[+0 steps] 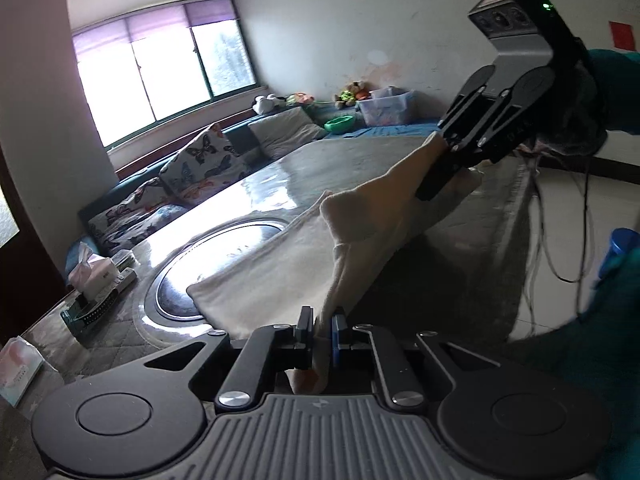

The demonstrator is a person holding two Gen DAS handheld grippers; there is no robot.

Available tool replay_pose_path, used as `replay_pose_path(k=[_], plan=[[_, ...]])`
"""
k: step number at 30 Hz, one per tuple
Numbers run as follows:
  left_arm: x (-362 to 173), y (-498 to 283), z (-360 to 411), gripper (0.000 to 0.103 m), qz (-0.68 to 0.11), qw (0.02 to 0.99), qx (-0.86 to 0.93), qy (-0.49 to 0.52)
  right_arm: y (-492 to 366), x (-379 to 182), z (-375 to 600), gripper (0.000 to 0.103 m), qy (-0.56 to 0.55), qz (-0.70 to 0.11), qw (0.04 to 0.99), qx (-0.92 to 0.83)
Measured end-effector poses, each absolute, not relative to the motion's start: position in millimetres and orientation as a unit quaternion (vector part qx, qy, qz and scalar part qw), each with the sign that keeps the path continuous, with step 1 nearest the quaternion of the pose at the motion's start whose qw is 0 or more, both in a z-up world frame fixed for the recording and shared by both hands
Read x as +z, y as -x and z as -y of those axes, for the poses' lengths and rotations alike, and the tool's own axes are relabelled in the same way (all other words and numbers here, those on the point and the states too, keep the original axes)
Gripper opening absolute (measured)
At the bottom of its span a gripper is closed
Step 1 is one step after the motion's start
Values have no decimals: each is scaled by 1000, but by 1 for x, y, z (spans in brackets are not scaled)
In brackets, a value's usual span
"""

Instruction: Fold clothes

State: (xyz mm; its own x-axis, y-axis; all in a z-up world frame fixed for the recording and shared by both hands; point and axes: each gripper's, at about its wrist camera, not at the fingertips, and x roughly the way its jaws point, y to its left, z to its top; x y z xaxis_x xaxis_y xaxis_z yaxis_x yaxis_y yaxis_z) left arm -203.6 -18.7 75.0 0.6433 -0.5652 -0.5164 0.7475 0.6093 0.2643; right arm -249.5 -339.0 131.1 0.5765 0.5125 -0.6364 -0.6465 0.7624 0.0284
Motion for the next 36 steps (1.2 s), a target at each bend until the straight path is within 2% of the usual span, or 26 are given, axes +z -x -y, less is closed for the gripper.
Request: replay_pose_path(k=[5,10,16,22,26,28,36], plan=[[77,200,18,9,-200,876,-375,-229,248,136,337,8,103,-333,878,329],[88,160,21,9,-194,893,-357,-194,217,145,343,8,93,-332,884,317],[91,91,40,9,-202,906,-332,-171,145,150,349,8,92,-341,888,295],[53,7,63,9,-265,909,-281,-158,62,114,344,8,83,-378,883,265],[21,-19,68,10,-309,907,-244,-151,30,77,344,14,50,-401,885,231],[14,-22,66,12,-319,907,-235,-142,25,65,350,23,29,-402,890,212],[19,-15,61,17,-318,915,-213,-125,44,72,396,26,-15,-388,908,155]])
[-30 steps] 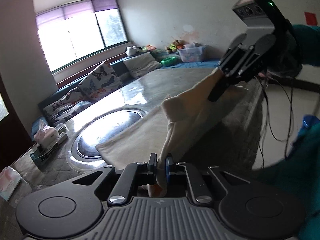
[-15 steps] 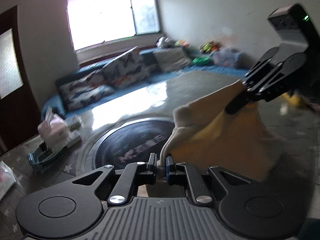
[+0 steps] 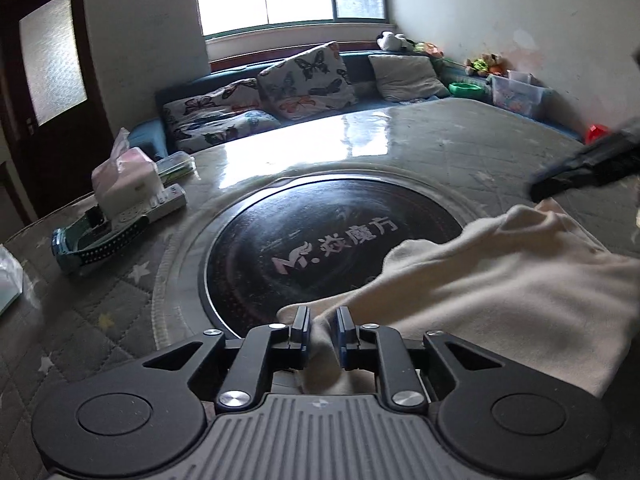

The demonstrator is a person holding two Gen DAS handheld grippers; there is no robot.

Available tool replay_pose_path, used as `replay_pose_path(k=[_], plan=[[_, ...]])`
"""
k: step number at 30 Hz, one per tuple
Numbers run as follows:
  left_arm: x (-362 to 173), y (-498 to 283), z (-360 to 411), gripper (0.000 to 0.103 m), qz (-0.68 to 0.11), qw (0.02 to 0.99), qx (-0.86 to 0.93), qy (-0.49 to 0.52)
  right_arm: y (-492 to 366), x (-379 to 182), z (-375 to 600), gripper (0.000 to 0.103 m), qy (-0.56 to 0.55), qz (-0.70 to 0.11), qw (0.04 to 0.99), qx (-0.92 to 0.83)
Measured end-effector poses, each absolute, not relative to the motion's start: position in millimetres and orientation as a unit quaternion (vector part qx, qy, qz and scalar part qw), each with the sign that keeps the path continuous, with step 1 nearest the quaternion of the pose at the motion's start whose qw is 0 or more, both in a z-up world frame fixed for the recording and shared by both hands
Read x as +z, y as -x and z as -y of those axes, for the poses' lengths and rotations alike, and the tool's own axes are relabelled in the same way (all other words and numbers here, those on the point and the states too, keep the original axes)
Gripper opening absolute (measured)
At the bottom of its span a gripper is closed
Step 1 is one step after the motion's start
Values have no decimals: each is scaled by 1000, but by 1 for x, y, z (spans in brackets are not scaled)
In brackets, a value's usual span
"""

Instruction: Fold clothes

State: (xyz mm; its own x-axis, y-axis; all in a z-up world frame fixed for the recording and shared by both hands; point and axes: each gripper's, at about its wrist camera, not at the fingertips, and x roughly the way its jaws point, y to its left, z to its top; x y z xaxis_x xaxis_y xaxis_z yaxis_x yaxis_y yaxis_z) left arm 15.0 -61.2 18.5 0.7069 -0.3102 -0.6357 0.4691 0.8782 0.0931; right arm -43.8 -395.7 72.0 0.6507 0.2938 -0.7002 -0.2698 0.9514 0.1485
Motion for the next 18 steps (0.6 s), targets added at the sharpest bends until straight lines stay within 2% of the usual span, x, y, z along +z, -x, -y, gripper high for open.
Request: replay_pose_path(k=[8,15,18], plan=[[41,-16,59,17,-307,929,-187,-91,74,60,410,26,-11,-410,900,145],[52,11,78,17,-300,920,-235,-92,78,44,414,25,-38,-406,904,130],[48,18,93,17,-312,909,-262,-86,79,41,411,16,-31,-400,908,124]])
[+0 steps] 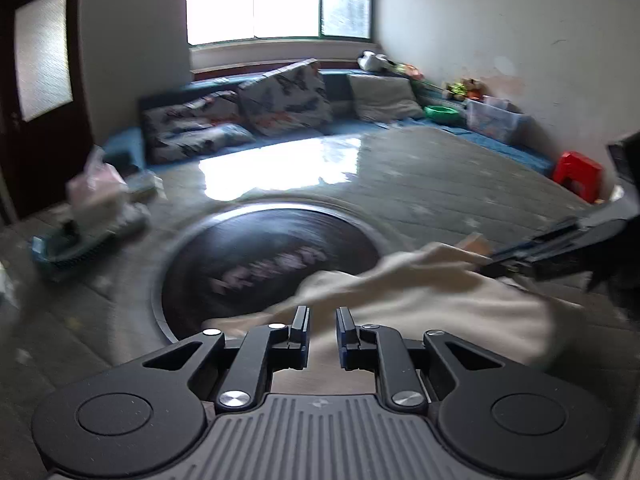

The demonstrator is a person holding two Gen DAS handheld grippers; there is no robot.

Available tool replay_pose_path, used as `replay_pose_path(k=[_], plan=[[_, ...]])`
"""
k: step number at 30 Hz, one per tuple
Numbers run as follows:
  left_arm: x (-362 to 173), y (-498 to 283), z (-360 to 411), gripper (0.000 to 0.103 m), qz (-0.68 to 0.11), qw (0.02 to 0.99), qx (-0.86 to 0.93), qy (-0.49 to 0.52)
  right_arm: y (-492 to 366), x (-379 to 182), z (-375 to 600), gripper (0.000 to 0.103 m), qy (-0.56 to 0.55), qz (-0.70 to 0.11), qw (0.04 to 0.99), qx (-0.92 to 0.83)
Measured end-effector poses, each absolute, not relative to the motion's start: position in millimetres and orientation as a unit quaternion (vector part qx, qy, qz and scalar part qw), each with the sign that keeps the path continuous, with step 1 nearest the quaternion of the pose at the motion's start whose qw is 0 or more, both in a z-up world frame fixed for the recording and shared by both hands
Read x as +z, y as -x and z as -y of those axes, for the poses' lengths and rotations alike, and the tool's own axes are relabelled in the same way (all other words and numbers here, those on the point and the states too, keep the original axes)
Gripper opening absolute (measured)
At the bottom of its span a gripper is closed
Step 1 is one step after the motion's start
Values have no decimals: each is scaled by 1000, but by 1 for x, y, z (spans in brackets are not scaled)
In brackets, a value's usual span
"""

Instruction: Fold clothes

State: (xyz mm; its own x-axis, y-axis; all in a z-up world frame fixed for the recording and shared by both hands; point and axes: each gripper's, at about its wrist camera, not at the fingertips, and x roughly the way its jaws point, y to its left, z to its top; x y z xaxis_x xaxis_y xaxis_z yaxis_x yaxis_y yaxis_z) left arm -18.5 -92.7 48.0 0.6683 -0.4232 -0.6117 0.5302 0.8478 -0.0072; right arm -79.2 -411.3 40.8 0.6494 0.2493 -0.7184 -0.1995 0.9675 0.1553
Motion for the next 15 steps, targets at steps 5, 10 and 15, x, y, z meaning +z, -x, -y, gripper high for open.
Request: replay_pose_path(k=[5,10,15], plan=[[40,33,118,17,-313,894,-303,-104,85,54,409,3,-6,-377,919,117],[30,42,131,17,-313,884,-320,-138,77,46,410,4,7,-393,913,107],[40,48,138,17,-304,882,-337,-125,78,53,415,7,-1,-385,916,113]])
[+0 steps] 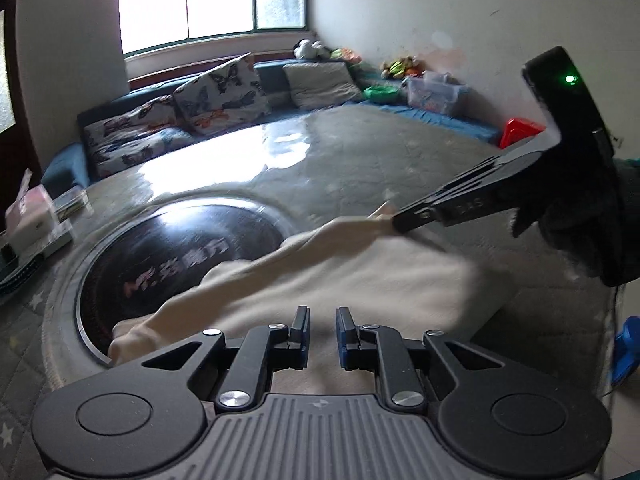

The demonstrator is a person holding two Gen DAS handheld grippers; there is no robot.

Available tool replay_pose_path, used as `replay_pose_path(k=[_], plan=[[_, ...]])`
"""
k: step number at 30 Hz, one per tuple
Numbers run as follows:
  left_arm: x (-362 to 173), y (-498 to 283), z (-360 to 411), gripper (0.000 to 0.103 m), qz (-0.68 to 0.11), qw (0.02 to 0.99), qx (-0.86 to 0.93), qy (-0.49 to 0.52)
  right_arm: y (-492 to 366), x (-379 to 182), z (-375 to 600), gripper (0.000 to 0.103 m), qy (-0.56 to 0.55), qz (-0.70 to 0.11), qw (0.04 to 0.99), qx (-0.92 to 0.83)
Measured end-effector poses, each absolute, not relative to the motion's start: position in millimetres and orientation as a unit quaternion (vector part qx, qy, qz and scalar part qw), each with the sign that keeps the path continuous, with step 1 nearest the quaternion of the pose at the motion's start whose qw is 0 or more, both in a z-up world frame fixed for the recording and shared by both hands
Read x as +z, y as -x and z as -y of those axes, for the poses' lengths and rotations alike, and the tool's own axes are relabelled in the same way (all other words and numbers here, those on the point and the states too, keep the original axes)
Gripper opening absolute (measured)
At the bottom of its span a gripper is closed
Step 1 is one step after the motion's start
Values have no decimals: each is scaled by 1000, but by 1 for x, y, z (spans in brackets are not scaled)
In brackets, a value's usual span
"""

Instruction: Fold clothes

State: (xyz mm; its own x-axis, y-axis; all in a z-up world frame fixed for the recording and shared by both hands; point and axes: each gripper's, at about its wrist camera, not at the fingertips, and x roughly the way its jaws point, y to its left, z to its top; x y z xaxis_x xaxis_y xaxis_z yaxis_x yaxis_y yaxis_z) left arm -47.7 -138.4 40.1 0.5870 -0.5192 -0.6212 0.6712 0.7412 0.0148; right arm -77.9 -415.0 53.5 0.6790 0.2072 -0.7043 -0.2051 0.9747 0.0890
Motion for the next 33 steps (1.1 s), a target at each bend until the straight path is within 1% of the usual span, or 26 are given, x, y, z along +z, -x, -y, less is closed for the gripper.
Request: replay_pose_path(k=[7,14,18,19,23,29,33], plan=[[45,58,178,17,-290,858,-411,-109,78,78,415,8,-10,-383,911,154],[29,67,205,16,-297,836,-448,-108,62,58,401,8,6,-419,892,172],[12,72,216,15,-313,821,-462,-120,59,48,403,7,0,-421,892,167],[8,77,218,15,-302,825,-461,-124,59,47,404,7,-4,-420,892,167],[10,79,213,16,-302,826,-463,-116,60,51,404,8,3,-418,894,164],[26,70,172,16,-302,846,-432,-83,61,65,395,8,12,-394,903,170],[30,59,142,17,-312,863,-391,-68,50,62,378,8,13,-394,900,185]])
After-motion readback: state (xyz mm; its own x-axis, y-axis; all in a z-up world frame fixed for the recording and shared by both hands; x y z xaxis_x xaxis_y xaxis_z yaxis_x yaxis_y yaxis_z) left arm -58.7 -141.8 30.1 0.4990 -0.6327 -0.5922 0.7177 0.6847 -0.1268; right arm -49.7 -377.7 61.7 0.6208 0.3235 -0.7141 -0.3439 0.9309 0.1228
